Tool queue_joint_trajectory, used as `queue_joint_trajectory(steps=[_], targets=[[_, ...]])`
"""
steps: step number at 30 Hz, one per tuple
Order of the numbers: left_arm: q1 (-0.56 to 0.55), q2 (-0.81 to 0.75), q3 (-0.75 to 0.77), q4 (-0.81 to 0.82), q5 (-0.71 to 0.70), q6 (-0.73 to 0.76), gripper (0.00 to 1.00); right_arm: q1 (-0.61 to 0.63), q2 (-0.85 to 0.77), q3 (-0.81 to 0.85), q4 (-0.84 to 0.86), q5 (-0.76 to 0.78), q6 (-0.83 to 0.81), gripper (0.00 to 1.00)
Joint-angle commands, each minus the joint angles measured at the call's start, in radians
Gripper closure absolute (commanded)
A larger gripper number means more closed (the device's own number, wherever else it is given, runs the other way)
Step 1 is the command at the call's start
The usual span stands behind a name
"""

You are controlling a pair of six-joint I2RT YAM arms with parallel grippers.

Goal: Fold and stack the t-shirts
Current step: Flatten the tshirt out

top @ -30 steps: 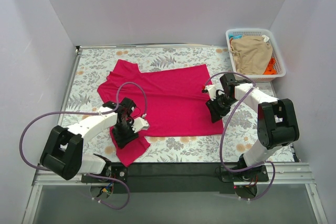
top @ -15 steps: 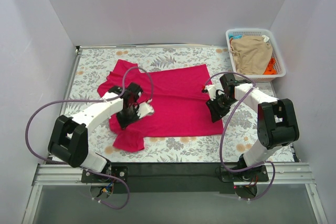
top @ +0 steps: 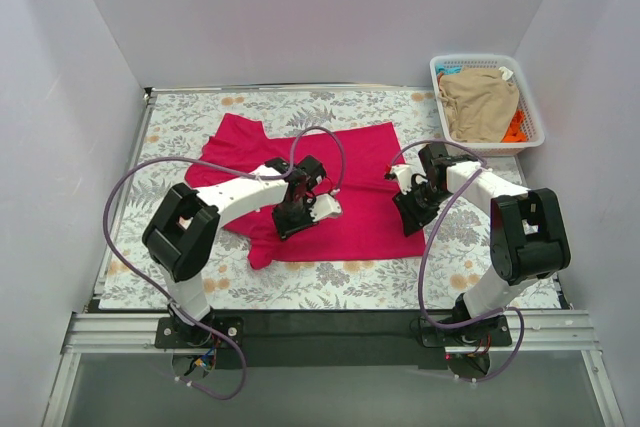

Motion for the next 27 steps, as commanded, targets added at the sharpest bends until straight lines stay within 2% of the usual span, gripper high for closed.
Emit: queue_joint_trajectory(steps=[1, 5, 9, 15, 17, 23, 27], targets=[[0.001, -0.067, 0.050, 0.076, 0.031, -0.055, 0.80, 0.002, -0.014, 0.004, 0.011, -0.006, 0.017, 0.65], [0.097, -0.178, 0.100, 0.001, 0.144, -0.071, 0.61, 0.002, -0.011, 0.035, 0.007, -0.010, 0.022, 0.65], [0.345, -0.294, 0.136, -0.126, 0.237, -0.066, 0.65, 0.003, -0.019, 0.058, -0.001, -0.024, 0.031, 0.65], [0.657, -0.405, -0.083, -0.096, 0.275, 0.013, 0.70, 0.003, -0.017, 0.075, -0.010, -0.026, 0.026, 0.66], [0.679, -0.428, -0.154, -0.069, 0.275, 0.024, 0.68, 0.003, -0.007, 0.079, -0.009, -0.025, 0.028, 0.65], [0.667, -0.466, -0.234, 0.064, 0.320, 0.020, 0.61, 0.003, 0.015, 0.089, -0.006, -0.022, 0.029, 0.66], [0.581, -0.491, -0.301, 0.147, 0.288, 0.023, 0.60, 0.003, 0.023, 0.096, -0.007, -0.022, 0.034, 0.66]])
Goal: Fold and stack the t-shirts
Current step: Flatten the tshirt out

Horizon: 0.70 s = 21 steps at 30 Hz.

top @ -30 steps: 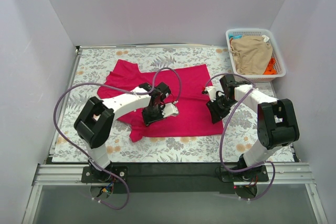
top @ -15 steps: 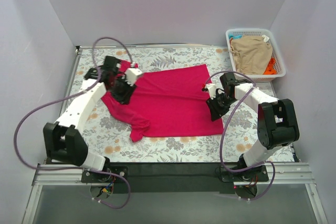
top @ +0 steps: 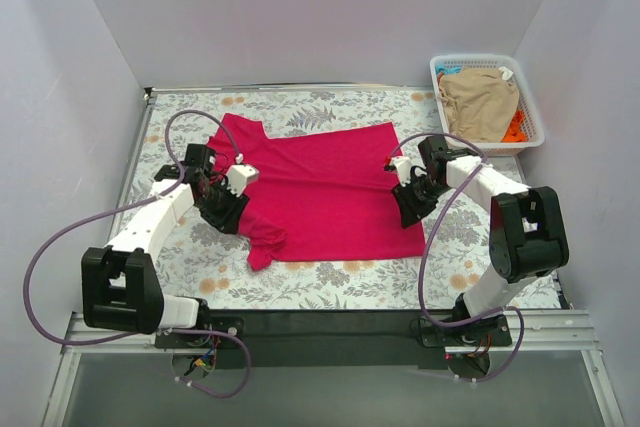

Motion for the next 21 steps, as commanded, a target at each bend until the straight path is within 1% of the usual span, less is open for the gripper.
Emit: queue_joint_trajectory(steps=[1, 3, 5, 9, 15, 21], targets=[[-0.076, -0.056, -0.049, 0.108, -0.004, 0.008, 0.60, 0.003, 0.012, 0.040, -0.006, -0.013, 0.009, 0.65], [-0.124, -0.041, -0.058, 0.123, -0.018, -0.003, 0.60, 0.005, 0.012, 0.038, -0.006, -0.011, 0.009, 0.65], [-0.149, -0.016, -0.060, 0.125, -0.036, -0.024, 0.61, 0.003, 0.013, 0.038, -0.006, -0.008, 0.010, 0.65], [-0.193, 0.028, -0.069, 0.179, -0.084, -0.046, 0.61, 0.003, 0.020, 0.038, -0.004, -0.006, 0.012, 0.65], [-0.231, 0.094, -0.066, 0.205, -0.110, -0.056, 0.61, 0.005, 0.033, 0.052, -0.004, -0.003, 0.012, 0.65], [-0.241, 0.139, -0.084, 0.237, -0.122, -0.061, 0.61, 0.005, 0.055, 0.063, -0.001, 0.000, 0.013, 0.65]])
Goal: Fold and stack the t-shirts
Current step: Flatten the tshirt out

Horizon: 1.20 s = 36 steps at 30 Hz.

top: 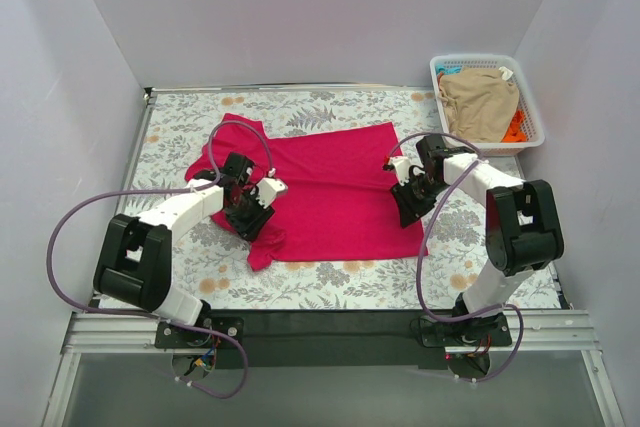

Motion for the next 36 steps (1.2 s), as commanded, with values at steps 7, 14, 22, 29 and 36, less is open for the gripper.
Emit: queue_joint_trajectory(steps=[7, 14, 22, 29, 36], targets=[[-0.005, -0.009, 0.000, -0.040, -0.041, 0.015, 0.89, 0.003, 0.039, 0.039, 0.006, 0.018, -0.004, 0.66], [0.011, -0.152, 0.015, -0.321, -0.079, 0.113, 1.00, 0.005, 0.031, 0.028, 0.004, 0.035, -0.006, 0.67], [0.098, -0.246, -0.161, -0.369, -0.249, 0.250, 1.00, 0.005, 0.003, 0.013, -0.006, 0.058, -0.020, 0.67], [0.155, -0.258, -0.096, -0.349, -0.241, 0.268, 0.78, 0.005, -0.030, 0.017, -0.043, 0.053, -0.043, 0.67], [0.296, -0.129, 0.260, -0.354, -0.012, 0.161, 0.65, 0.005, -0.104, 0.066, -0.078, 0.007, -0.053, 0.67]])
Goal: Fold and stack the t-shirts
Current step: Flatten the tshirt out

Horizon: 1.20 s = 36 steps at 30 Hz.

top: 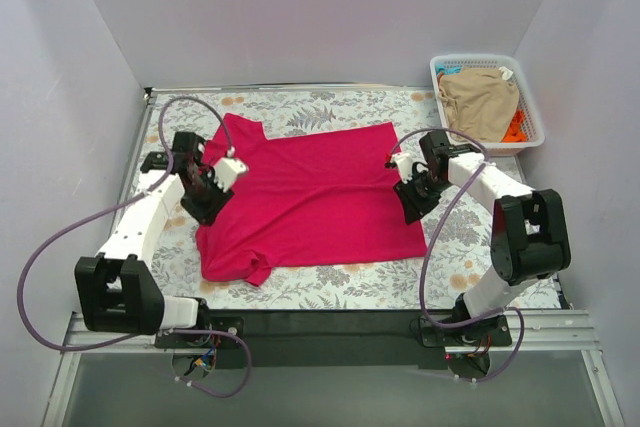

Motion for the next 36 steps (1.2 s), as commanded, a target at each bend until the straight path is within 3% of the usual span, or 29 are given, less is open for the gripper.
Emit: queue_joint_trajectory(steps=[1, 10, 22, 29, 31, 33, 36], targets=[[0.078, 0.082, 0.149, 0.049, 0.117, -0.065, 0.65, 0.003, -0.061, 0.063, -0.035, -0.041, -0.015, 0.67], [0.102, 0.412, 0.238, 0.351, -0.042, -0.416, 0.71, 0.005, 0.035, 0.123, 0.080, -0.060, 0.043, 0.68], [0.178, 0.826, 0.527, 0.384, -0.073, -0.516, 0.74, 0.005, 0.326, 0.244, 0.232, 0.040, 0.106, 0.70], [0.192, 1.093, 0.856, 0.364, -0.056, -0.550, 0.74, -0.014, 0.491, 0.482, 0.240, 0.146, 0.154, 0.70], [0.203, 1.162, 1.039, 0.342, -0.048, -0.573, 0.71, -0.021, 0.540, 0.552, 0.240, 0.160, 0.157, 0.68], [0.221, 1.229, 1.233, 0.289, 0.007, -0.583, 0.68, -0.022, 0.563, 0.631, 0.235, 0.134, 0.149, 0.65], [0.231, 1.202, 1.314, 0.264, 0.149, -0.559, 0.64, -0.023, 0.531, 0.707, 0.177, 0.079, 0.151, 0.61]])
